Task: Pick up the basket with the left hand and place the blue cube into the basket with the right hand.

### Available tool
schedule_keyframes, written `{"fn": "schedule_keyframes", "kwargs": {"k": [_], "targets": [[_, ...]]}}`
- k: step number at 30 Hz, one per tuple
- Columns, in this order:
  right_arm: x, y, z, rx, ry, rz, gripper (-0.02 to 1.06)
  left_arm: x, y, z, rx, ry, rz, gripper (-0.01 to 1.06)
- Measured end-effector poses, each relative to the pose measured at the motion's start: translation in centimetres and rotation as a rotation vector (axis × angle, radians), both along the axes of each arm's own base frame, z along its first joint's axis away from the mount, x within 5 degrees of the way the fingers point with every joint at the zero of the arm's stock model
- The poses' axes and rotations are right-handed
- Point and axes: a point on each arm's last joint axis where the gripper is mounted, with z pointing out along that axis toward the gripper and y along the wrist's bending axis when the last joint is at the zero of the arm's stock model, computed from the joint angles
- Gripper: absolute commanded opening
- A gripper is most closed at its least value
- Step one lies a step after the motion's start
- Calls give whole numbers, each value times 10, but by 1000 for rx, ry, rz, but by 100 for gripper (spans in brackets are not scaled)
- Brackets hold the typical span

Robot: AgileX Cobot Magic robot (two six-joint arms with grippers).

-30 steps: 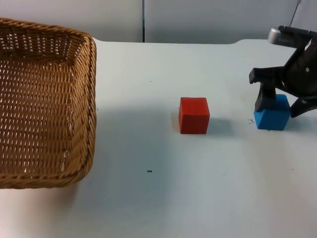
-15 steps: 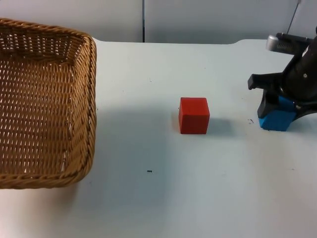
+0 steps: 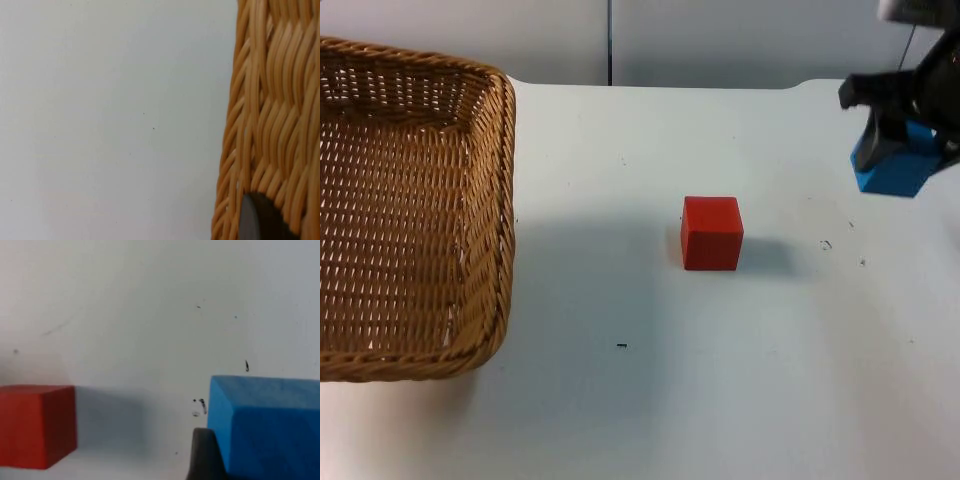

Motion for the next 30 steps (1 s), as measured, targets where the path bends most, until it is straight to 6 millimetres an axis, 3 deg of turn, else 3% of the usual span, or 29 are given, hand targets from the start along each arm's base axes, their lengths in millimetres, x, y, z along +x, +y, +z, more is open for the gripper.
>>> {"fn": "schedule_keyframes", "kwargs": {"k": [4,5,9,14,15,18,21,30], "targets": [[-26,29,63,-13,-146,116,0,0,0,0,-2,3,-2,0],[-26,29,63,-13,-146,116,0,0,0,0,-2,3,-2,0],[-54,53,106,2,-257,184,0,0,0,0,-4,3,-1,0],[-78,73,135,39,-343,255,0,0,-1,0,-12,1,4,0],[-78,73,135,39,-343,255,0,0,-1,0,-12,1,4,0],[-95,102,145,75,-407,357,0,1,-10,0,-12,2,-25,0],[-102,118,146,97,-439,408,0,2,-21,0,-8,-5,-56,0],[-117,168,136,162,-505,537,0,12,-36,-11,-64,-3,-37,0]]}}
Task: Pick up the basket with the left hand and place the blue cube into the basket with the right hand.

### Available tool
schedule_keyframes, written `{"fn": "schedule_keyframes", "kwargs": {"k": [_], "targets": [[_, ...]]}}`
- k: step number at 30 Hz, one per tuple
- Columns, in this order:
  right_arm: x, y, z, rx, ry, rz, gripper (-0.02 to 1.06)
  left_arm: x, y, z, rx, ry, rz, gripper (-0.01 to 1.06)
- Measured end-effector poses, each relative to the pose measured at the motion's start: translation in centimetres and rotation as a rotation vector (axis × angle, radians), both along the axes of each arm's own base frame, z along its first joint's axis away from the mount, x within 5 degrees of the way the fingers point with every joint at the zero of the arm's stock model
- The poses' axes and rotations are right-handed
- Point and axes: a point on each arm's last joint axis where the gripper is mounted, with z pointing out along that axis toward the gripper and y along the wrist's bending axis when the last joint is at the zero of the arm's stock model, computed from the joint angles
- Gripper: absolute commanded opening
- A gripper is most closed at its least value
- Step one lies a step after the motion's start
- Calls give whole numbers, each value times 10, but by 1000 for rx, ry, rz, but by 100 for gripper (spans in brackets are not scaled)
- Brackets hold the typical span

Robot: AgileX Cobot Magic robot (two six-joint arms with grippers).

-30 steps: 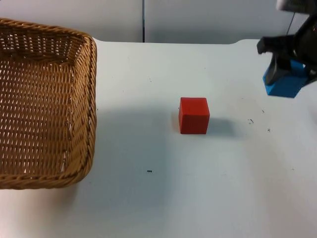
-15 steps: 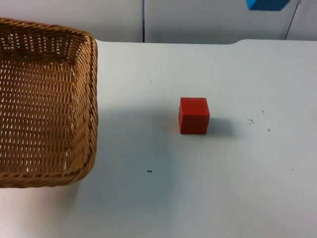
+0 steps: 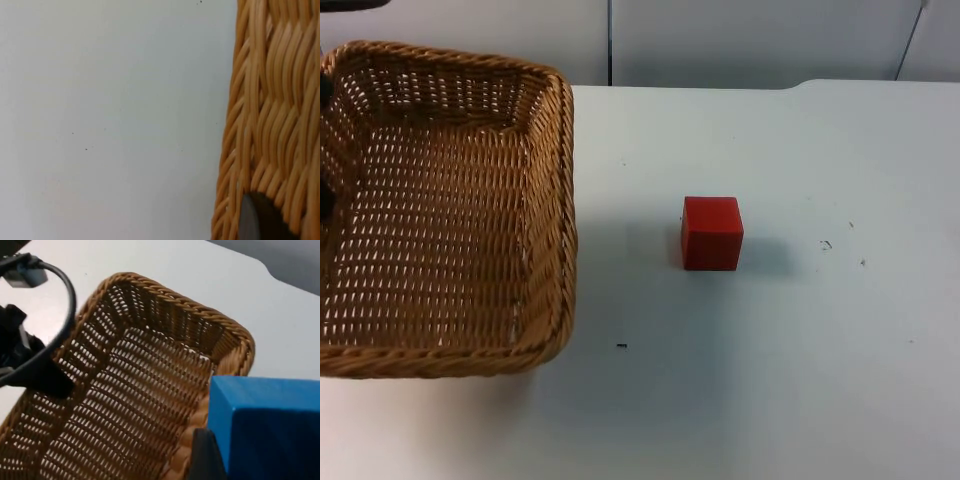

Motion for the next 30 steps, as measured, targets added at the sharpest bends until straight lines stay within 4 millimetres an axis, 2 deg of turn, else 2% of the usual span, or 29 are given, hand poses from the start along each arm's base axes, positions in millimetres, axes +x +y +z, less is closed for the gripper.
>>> {"fn": "schedule_keyframes", "kwargs": {"k": [3,7,8,12,13,16,18,20,25,30], "targets": [[2,9,-7,14,-15,16,0,1,0,-1,-5,-4,10,0],[15,32,-36,7,-6,37,0,3,-1,0,-21,-10,27,0],[15,32,-36,7,-6,37,0,3,-1,0,-21,-10,27,0],[26,61,-60,-30,11,86,0,4,-1,-1,-22,-15,35,0],[26,61,-60,-30,11,86,0,4,-1,-1,-22,-15,35,0],[34,89,-74,-52,32,132,0,4,-1,-1,-22,-15,35,0],[36,96,-77,-55,36,141,0,4,-1,-1,-23,-16,37,0],[41,108,-89,-79,62,151,0,4,-1,0,-28,-17,40,0],[53,121,-113,-121,103,156,0,4,-1,0,-30,-18,42,0],[56,125,-124,-142,126,157,0,4,-1,0,-30,-18,42,0]]}}
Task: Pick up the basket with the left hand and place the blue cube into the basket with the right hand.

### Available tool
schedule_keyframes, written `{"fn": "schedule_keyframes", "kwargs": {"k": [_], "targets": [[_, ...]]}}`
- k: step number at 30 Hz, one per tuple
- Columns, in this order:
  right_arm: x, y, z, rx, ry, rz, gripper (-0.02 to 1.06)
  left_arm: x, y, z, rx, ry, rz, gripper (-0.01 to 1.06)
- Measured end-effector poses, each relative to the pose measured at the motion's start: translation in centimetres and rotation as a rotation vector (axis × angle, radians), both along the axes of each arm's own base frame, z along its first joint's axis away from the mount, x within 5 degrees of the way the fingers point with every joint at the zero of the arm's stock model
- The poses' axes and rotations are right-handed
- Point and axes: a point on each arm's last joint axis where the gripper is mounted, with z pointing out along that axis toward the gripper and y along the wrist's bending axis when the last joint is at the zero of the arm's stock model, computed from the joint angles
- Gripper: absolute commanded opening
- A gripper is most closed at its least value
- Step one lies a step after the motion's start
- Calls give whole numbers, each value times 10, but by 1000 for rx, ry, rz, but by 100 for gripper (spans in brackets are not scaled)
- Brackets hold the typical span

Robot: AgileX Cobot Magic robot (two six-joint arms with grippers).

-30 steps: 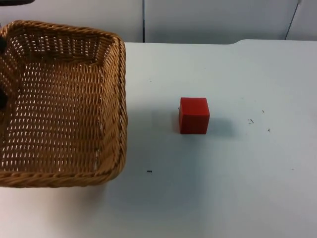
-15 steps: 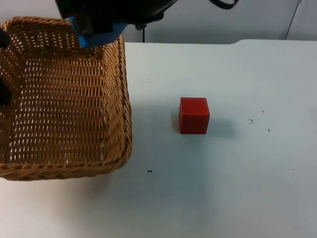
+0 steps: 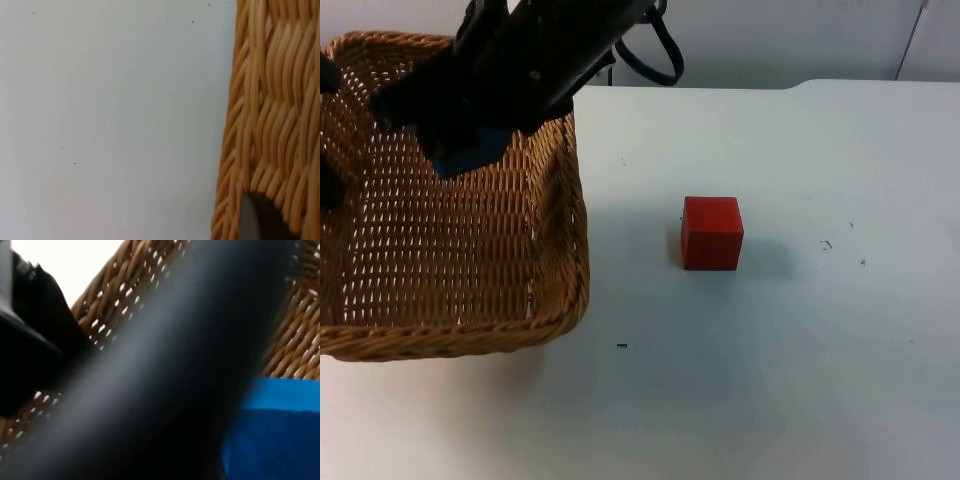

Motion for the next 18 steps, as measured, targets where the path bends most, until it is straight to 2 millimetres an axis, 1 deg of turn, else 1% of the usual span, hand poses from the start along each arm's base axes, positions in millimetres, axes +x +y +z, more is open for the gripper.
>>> {"fn": "schedule_keyframes", "kwargs": {"k": [4,6,12,15,16,18], "targets": [[2,2,-12,-18,13,1,0,0,0,0,0,0,0,0],[3,3,-14,-18,14,1,0,0,0,0,-1,0,1,0],[5,5,-28,-36,21,3,1,0,0,0,-2,-1,0,0],[6,6,-32,-42,18,5,11,0,0,0,-2,-1,0,0],[6,6,-33,-41,14,6,11,0,0,0,-2,-2,-1,0],[7,7,-32,-34,7,5,24,0,0,0,-2,-2,-1,0]]}}
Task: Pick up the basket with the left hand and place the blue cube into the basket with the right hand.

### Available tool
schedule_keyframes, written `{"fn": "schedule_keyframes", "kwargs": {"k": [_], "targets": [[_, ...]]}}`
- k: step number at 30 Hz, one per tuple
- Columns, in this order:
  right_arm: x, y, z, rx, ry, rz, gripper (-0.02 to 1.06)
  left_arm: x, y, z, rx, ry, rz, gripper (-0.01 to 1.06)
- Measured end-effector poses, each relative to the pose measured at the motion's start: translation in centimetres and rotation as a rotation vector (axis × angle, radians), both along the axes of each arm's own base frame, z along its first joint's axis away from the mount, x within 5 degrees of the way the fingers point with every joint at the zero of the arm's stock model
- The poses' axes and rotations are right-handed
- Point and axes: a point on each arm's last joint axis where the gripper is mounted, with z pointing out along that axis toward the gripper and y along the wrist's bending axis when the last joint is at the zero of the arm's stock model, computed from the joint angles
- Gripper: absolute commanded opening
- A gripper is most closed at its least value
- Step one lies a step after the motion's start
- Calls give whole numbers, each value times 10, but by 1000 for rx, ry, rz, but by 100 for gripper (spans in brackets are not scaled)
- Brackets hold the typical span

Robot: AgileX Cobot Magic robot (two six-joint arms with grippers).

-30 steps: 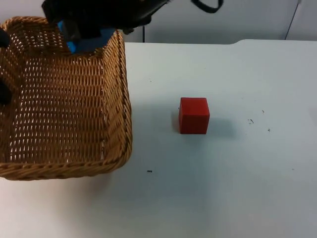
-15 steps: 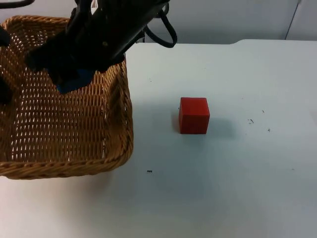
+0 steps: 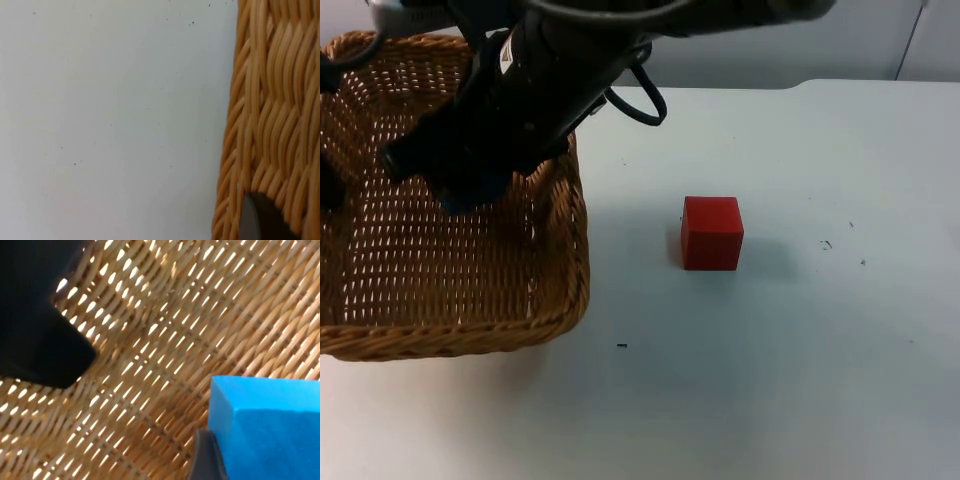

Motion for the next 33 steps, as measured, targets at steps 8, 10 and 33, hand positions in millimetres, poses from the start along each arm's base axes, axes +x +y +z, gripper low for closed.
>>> {"fn": "schedule_keyframes", "kwargs": {"k": [8,10,33], "targets": [[1,1,2,18,-21,1,54,0,0,0,-2,-1,0,0],[2,1,2,20,-26,2,59,0,0,0,-2,-1,0,0],[-9,-11,66,47,-75,10,79,0,0,-1,-1,-3,-11,0]]}}
